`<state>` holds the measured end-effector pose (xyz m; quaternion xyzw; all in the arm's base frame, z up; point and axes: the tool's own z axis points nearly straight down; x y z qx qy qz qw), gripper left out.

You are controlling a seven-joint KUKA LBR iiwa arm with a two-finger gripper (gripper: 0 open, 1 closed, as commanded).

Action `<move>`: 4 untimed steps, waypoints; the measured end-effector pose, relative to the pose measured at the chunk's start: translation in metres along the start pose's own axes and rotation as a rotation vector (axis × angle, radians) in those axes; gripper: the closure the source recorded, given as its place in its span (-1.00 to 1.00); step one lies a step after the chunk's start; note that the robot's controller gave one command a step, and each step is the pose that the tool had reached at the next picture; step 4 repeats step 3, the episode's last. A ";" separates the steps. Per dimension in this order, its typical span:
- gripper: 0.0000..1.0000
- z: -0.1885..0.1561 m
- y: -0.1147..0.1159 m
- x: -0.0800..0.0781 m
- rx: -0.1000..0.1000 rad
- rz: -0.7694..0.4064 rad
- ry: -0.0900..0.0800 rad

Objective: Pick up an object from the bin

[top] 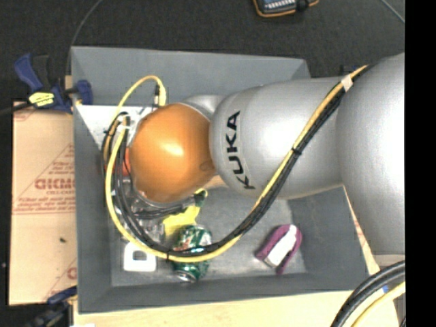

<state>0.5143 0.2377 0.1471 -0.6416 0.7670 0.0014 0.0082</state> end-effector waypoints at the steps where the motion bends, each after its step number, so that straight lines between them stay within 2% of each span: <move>1: 1.00 -0.005 0.000 0.000 0.002 0.004 -0.002; 4: 1.00 -0.018 -0.001 0.000 0.005 0.010 -0.006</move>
Offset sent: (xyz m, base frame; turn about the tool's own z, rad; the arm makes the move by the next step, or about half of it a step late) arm 0.0002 -0.0003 0.0168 0.0024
